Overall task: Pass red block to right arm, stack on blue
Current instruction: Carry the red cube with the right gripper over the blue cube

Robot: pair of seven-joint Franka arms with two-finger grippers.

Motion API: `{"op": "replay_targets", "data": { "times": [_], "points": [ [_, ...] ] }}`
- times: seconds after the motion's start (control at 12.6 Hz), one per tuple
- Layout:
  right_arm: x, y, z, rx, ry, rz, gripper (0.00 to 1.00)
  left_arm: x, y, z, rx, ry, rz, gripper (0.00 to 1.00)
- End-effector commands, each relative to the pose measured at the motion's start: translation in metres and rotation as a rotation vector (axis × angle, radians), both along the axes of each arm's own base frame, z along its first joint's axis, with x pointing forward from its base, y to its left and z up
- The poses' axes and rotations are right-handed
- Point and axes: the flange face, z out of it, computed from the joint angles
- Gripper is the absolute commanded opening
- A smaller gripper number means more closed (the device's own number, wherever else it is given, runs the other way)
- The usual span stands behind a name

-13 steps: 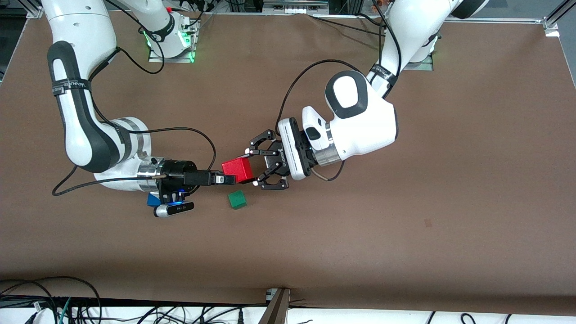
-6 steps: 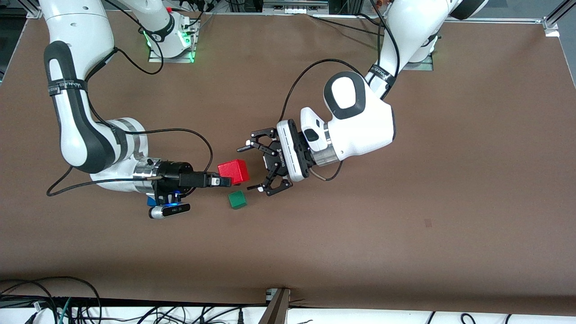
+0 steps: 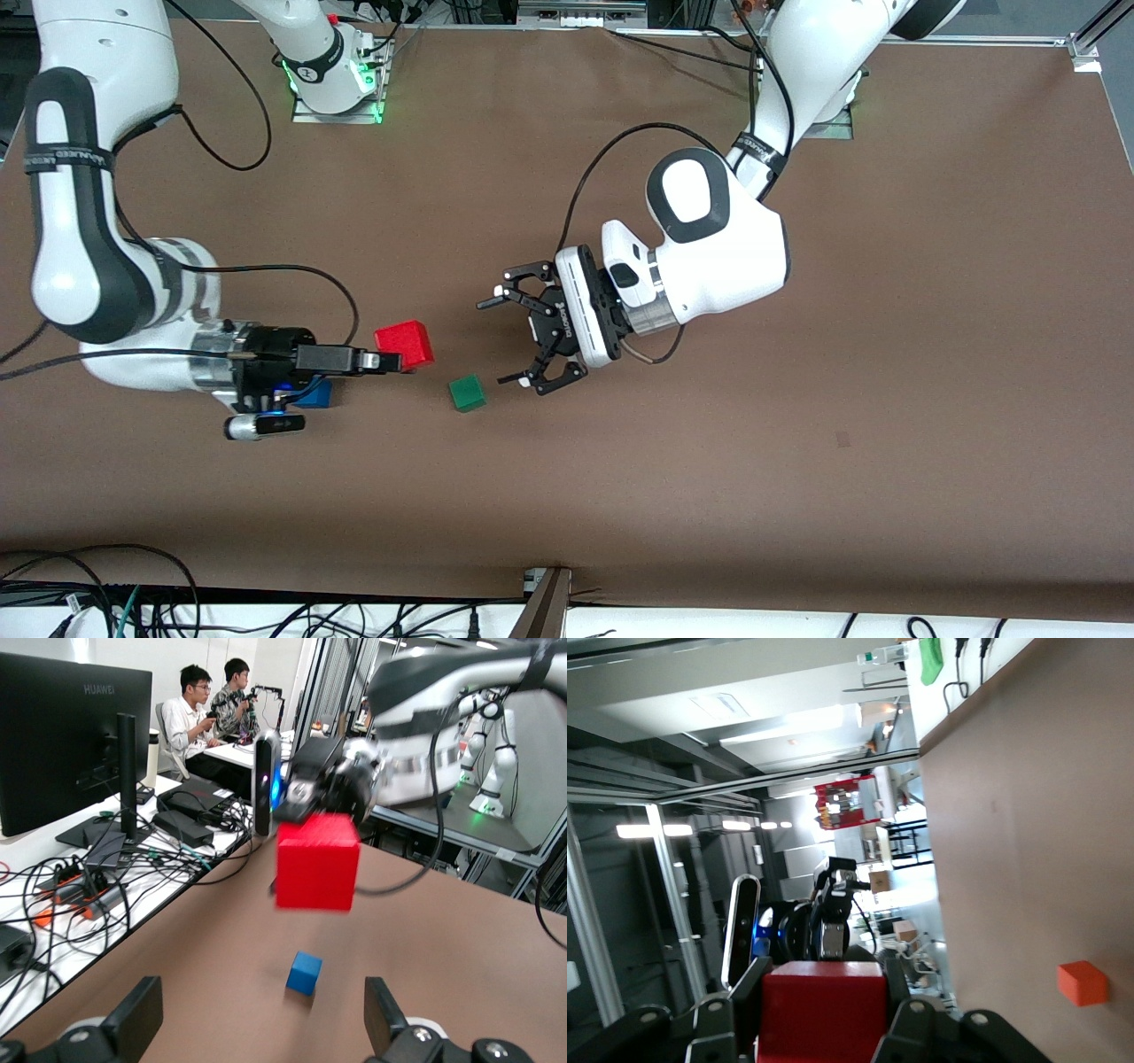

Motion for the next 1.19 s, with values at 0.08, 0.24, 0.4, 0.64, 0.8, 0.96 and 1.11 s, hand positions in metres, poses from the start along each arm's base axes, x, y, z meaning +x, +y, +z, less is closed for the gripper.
{"op": "replay_targets", "data": {
  "times": [0.08, 0.24, 0.4, 0.64, 0.8, 0.96, 1.11],
  "points": [
    [0.006, -0.024, 0.030, -0.193, -0.054, 0.072, 0.00, 0.011, 0.017, -0.003, 0.113, 0.010, -0.011, 1.00],
    [0.007, -0.048, 0.039, -0.323, -0.089, 0.089, 0.00, 0.018, 0.027, -0.005, 0.185, 0.050, 0.028, 1.00],
    [0.005, -0.059, 0.046, -0.475, -0.131, 0.126, 0.00, 0.024, 0.041, -0.001, 0.308, 0.046, 0.062, 1.00],
    [0.000, -0.095, 0.064, -0.703, -0.189, 0.150, 0.00, 0.040, 0.098, 0.002, 0.483, 0.106, 0.040, 1.00],
    [-0.003, -0.111, 0.072, -0.891, -0.234, 0.188, 0.00, 0.055, 0.163, 0.008, 0.561, 0.156, 0.082, 1.00],
    [-0.003, -0.124, 0.078, -1.029, -0.278, 0.191, 0.00, 0.061, 0.228, 0.002, 0.607, 0.210, 0.154, 1.00],
    [0.000, -0.133, 0.073, -1.099, -0.293, 0.174, 0.00, 0.063, 0.289, -0.007, 0.612, 0.269, 0.224, 1.00]
  ]
}}
